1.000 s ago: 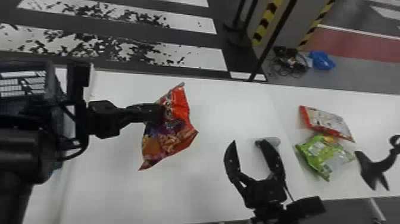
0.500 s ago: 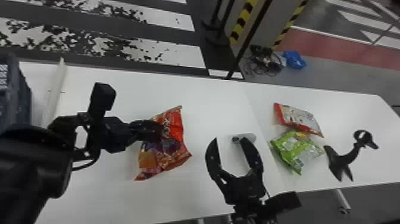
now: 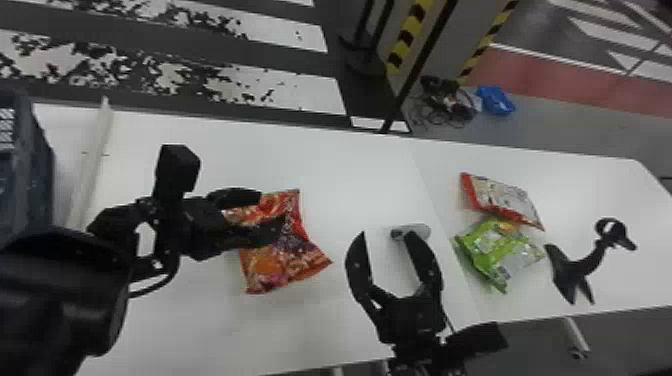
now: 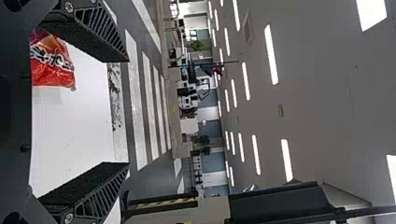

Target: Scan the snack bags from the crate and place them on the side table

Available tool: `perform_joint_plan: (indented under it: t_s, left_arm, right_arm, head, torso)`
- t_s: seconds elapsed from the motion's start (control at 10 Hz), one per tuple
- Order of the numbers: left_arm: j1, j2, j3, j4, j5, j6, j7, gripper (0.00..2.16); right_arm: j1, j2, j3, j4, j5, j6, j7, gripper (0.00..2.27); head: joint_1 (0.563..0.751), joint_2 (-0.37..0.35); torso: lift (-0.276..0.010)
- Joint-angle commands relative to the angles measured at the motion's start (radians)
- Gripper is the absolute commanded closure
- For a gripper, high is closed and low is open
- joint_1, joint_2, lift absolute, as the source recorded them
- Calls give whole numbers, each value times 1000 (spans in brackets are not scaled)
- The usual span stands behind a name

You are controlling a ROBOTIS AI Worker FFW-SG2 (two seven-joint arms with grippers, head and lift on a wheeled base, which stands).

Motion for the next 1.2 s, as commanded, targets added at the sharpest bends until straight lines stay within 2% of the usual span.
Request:
perform_joint_plan:
  t_s: [0.0, 0.2, 0.4, 0.5, 0.6, 0.8, 1.1]
  left_arm:
    - [43, -3, 22, -83, 5, 6, 44, 26]
    - [112, -3, 57, -235, -17, 74, 212, 33]
    - [208, -3, 171, -381, -6, 74, 247, 33]
    - [268, -3, 240, -437, 17, 49, 276, 33]
    - [323, -3, 304, -485, 44, -6, 298, 36]
    - [418, -3, 436, -549, 104, -98, 313, 36]
    - [513, -3, 596, -595, 224, -126, 270, 39]
  right_arm:
    - [0, 0, 1, -1, 0, 0, 0, 83]
    - [0, 0, 1, -3, 2, -3, 0, 83]
    - [0, -2, 5, -11, 3, -3, 8, 83]
    - [0, -3, 8, -23, 5, -3, 15, 97]
    - [0, -5, 11, -35, 9, 0, 25, 161]
    - [-5, -8, 20, -46, 14, 6, 49, 255]
    - [3, -9, 51, -64, 94, 6, 77, 232]
  head:
    - [695, -350]
    - [695, -350]
    - [695, -313]
    - [695, -292]
    - [695, -238]
    - [695, -121]
    - [695, 13]
  torso:
    - [-95]
    - [-95]
    - [-95]
    - [-95]
    - [-95]
    - [-95]
    - [-95]
